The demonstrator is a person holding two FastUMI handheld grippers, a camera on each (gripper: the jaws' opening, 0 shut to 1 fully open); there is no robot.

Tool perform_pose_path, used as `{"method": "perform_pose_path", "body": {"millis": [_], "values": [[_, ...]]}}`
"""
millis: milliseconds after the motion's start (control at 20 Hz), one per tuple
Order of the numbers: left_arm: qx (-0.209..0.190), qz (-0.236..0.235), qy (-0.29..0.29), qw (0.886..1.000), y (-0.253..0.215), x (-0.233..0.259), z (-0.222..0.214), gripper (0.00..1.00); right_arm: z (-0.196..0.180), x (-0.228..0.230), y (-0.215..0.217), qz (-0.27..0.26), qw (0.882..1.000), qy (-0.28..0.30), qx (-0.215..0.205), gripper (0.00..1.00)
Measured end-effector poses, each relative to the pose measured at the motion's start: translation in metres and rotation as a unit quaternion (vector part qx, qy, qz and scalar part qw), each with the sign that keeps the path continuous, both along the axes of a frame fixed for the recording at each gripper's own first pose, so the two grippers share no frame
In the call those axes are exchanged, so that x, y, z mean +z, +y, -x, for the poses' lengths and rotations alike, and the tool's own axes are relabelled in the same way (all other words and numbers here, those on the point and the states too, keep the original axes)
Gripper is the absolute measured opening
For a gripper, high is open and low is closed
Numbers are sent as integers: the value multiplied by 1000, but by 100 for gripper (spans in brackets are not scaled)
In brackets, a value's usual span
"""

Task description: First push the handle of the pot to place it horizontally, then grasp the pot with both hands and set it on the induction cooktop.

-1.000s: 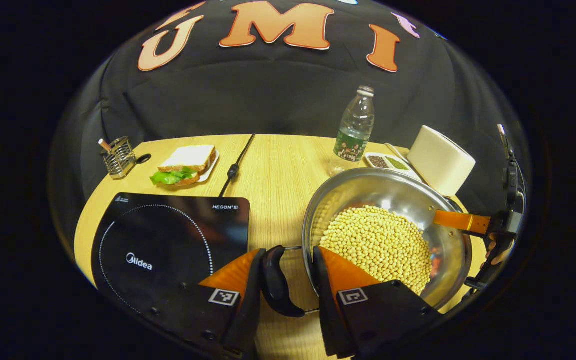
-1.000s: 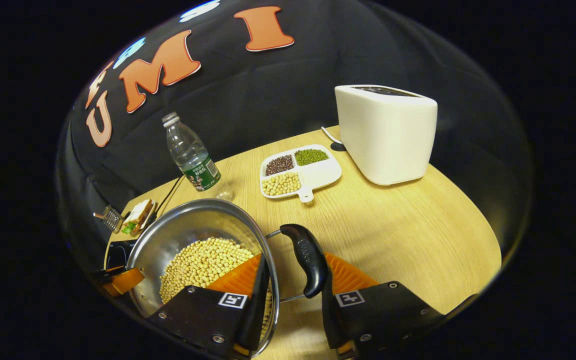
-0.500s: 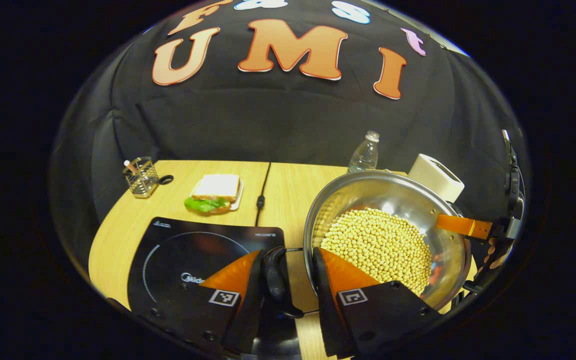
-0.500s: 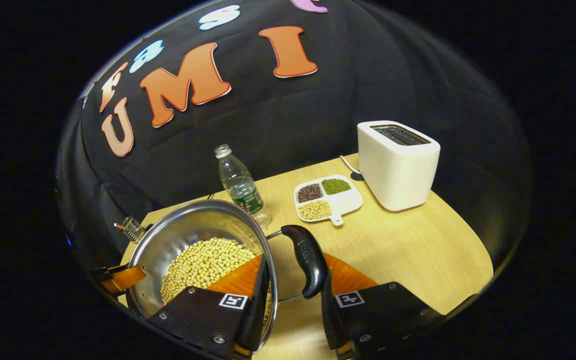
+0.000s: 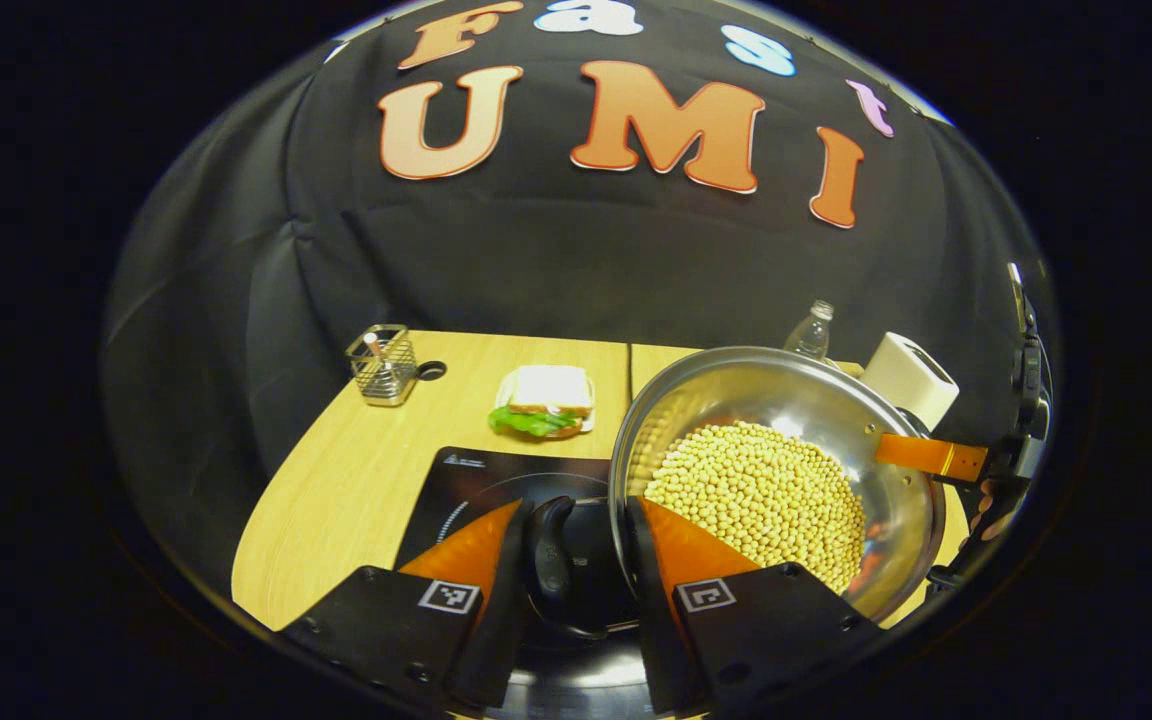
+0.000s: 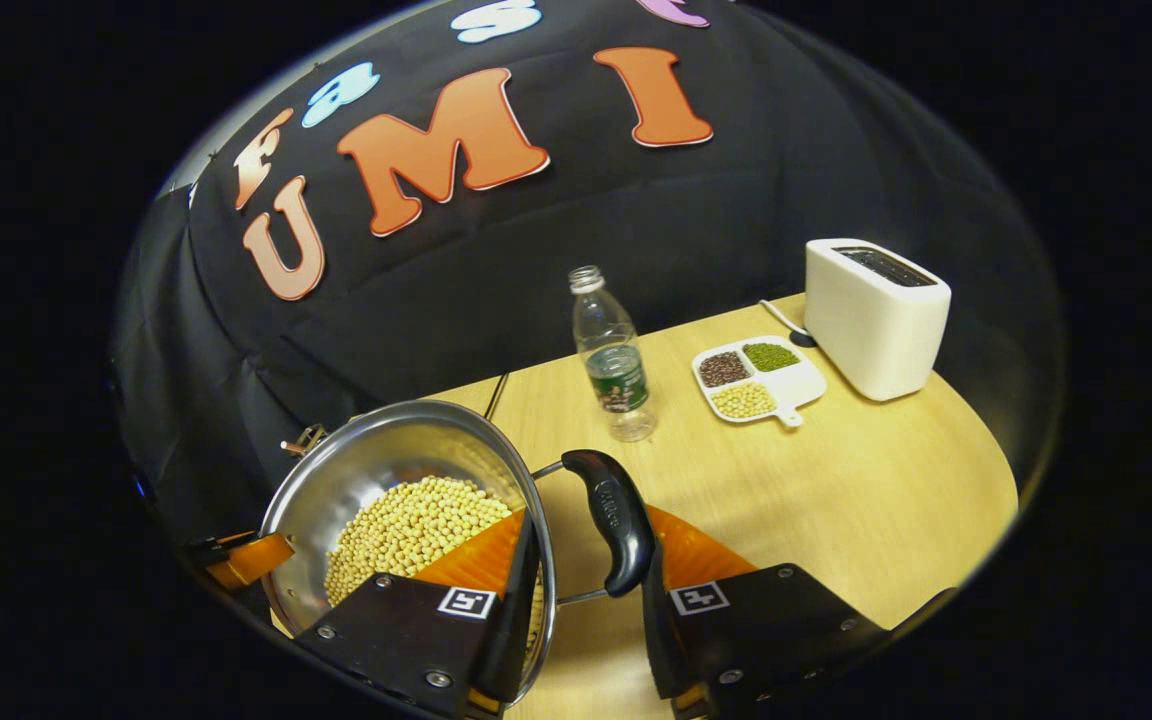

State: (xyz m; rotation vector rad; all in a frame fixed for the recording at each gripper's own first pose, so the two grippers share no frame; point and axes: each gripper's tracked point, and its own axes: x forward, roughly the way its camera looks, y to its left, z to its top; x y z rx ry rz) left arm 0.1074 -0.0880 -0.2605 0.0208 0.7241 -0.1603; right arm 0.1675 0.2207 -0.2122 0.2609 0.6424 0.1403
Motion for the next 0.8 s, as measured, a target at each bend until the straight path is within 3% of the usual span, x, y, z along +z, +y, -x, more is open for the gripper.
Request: {"method": "perform_pose_path", "body": {"millis": [450, 800], "values": [[31, -33, 14, 999, 106, -14, 2, 58, 23, -25, 100, -4, 999, 26, 27, 49], [30, -31, 36, 998, 123, -41, -5, 58, 35, -49, 132, 16, 999, 38, 32, 49]]}}
